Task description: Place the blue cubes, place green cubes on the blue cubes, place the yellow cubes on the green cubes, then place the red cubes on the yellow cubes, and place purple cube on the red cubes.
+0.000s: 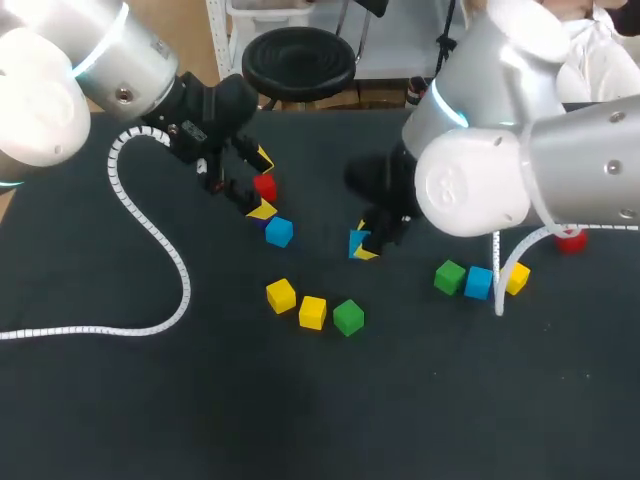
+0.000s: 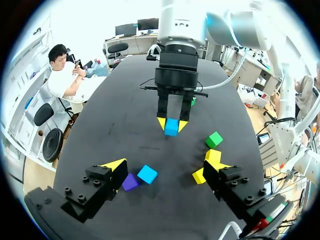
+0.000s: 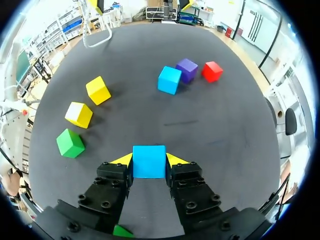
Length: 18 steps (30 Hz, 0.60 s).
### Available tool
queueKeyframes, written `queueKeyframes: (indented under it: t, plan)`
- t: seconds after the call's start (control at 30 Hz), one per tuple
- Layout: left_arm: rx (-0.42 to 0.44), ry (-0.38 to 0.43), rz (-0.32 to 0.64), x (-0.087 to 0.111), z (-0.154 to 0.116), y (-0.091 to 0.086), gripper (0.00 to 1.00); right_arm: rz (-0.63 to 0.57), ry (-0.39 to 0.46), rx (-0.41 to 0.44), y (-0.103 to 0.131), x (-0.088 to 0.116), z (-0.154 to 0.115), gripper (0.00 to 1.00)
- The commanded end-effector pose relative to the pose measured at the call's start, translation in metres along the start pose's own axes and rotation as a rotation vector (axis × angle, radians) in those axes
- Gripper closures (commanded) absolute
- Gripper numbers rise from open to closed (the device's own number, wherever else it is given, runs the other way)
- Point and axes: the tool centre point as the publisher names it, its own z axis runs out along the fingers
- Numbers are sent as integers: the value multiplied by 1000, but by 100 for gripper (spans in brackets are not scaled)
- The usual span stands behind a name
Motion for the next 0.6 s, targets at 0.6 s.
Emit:
queueKeyframes:
  t: [0.6]
  plan:
    - [0,-1,1,1,0,0,0,9,-30,-55,-22,3,9,100]
